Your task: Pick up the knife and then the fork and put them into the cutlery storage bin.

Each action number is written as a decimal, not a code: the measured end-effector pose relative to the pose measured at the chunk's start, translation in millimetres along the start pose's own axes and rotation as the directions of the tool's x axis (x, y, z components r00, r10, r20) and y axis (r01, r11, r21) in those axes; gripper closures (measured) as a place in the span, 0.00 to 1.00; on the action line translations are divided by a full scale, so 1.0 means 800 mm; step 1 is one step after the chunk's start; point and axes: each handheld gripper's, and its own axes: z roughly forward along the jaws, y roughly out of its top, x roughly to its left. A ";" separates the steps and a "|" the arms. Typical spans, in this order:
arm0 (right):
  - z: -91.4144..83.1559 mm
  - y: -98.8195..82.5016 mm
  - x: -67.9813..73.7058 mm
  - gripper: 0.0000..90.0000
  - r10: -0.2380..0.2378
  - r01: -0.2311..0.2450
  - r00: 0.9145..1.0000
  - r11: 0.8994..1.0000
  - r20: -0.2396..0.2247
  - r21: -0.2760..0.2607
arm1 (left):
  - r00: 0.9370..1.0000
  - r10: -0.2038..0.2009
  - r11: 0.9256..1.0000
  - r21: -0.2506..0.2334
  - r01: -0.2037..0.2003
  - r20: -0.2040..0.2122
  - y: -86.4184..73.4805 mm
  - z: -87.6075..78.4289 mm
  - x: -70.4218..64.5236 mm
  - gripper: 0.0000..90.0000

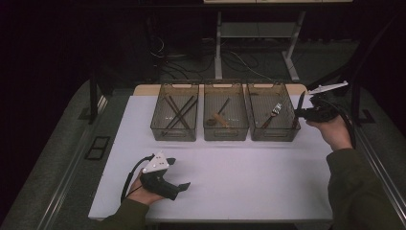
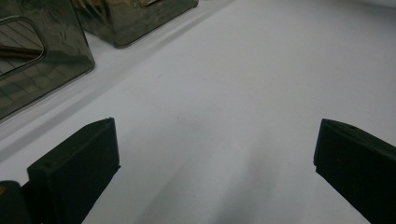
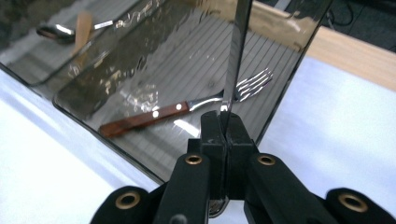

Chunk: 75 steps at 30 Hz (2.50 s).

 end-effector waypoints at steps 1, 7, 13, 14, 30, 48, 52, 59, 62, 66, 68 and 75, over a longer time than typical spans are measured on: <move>0.002 0.000 0.001 0.99 -0.004 0.004 1.000 1.000 0.002 -0.005 | 1.000 0.000 1.000 0.000 0.000 0.000 0.000 0.000 0.000 0.00; 0.013 0.005 0.001 0.99 0.007 -0.007 1.000 1.000 0.002 -0.024 | 1.000 0.000 1.000 0.000 0.000 0.002 0.000 0.000 0.000 0.00; 0.029 0.010 -0.003 0.99 0.023 -0.023 1.000 0.998 -0.006 -0.052 | 1.000 0.005 1.000 0.000 -0.005 0.003 0.001 0.000 0.000 0.00; 0.032 0.011 -0.003 0.99 0.025 -0.025 1.000 0.998 -0.003 -0.056 | 1.000 0.006 1.000 0.000 -0.006 0.003 0.001 0.000 0.000 0.00; 0.085 0.027 0.009 0.98 -0.013 0.013 1.000 1.000 0.010 -0.005 | 1.000 0.013 1.000 0.015 -0.013 0.016 0.002 0.005 0.000 0.00; 0.082 0.026 0.012 0.71 0.010 -0.010 1.000 0.999 -0.012 -0.044 | 1.000 0.006 1.000 0.012 -0.007 0.018 0.002 0.007 -0.001 0.00; 0.072 0.024 0.011 0.57 0.048 -0.051 0.998 0.995 -0.039 -0.086 | 1.000 0.008 1.000 0.011 -0.008 0.024 0.001 0.006 -0.001 0.00; 0.050 0.017 0.013 0.38 0.041 -0.052 0.996 0.987 -0.078 -0.151 | 1.000 0.007 1.000 0.011 -0.007 0.030 0.001 0.007 -0.001 0.00; 0.040 0.012 0.015 0.32 0.039 -0.053 0.996 0.983 -0.081 -0.175 | 1.000 0.004 1.000 0.015 -0.005 0.031 0.001 0.008 -0.001 0.00; 0.030 0.001 0.018 0.28 0.049 -0.070 0.994 0.976 -0.102 -0.208 | 0.999 0.002 1.000 0.017 -0.003 0.033 0.001 0.009 -0.001 0.00; 0.026 -0.004 0.022 0.25 0.042 -0.062 0.995 0.975 -0.096 -0.213 | 0.999 0.000 1.000 0.017 -0.001 0.034 0.001 0.009 -0.002 0.00; 0.018 -0.024 0.041 0.21 0.023 -0.045 0.995 0.975 -0.101 -0.216 | 0.999 0.001 1.000 0.023 -0.001 0.041 0.001 0.013 -0.002 0.00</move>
